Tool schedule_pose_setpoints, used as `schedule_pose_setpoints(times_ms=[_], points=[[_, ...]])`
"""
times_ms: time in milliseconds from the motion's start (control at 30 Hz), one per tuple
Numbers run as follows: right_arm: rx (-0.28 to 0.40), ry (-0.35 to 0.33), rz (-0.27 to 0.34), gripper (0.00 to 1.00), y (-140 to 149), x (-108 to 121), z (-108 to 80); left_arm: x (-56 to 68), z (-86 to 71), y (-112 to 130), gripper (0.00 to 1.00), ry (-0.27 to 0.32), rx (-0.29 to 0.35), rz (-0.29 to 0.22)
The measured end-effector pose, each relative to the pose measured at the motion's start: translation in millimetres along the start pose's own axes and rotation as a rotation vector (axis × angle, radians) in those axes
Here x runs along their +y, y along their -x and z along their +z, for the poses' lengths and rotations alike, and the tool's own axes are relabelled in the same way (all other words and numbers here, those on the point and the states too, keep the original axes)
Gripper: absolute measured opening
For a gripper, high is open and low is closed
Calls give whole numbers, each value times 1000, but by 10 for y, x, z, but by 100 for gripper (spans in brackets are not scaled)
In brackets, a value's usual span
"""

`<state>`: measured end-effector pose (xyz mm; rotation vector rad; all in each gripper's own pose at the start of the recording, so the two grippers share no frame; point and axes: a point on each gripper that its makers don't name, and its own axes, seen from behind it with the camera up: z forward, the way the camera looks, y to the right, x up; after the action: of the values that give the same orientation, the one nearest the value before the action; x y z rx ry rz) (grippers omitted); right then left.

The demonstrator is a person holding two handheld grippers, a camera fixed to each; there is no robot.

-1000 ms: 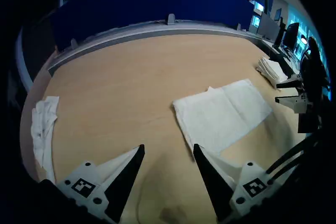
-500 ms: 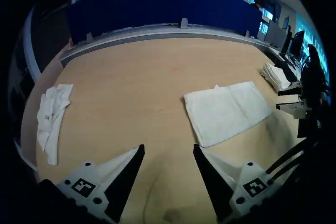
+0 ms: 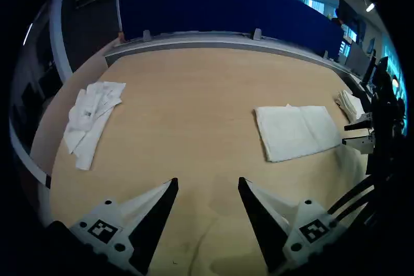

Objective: Fold towel

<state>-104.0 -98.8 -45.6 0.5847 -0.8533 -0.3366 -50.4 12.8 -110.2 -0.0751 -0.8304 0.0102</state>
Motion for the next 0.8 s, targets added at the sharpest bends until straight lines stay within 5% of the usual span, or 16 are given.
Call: schedule_pose_setpoints(times_ms=[233, 400, 700, 800], points=[[-40, -23, 26, 64, 155, 27, 75, -136, -124, 141, 85, -25, -9, -34], [-56, -27, 34, 37, 234, 46, 98, -191, -167, 218, 86, -34, -19, -53], [-76, -43, 14, 23, 301, -11, 127, -195, -162, 252, 86, -32, -23, -51], [-68, -19, 1, 6, 257, 34, 126, -178, -168, 243, 86, -30, -22, -50]])
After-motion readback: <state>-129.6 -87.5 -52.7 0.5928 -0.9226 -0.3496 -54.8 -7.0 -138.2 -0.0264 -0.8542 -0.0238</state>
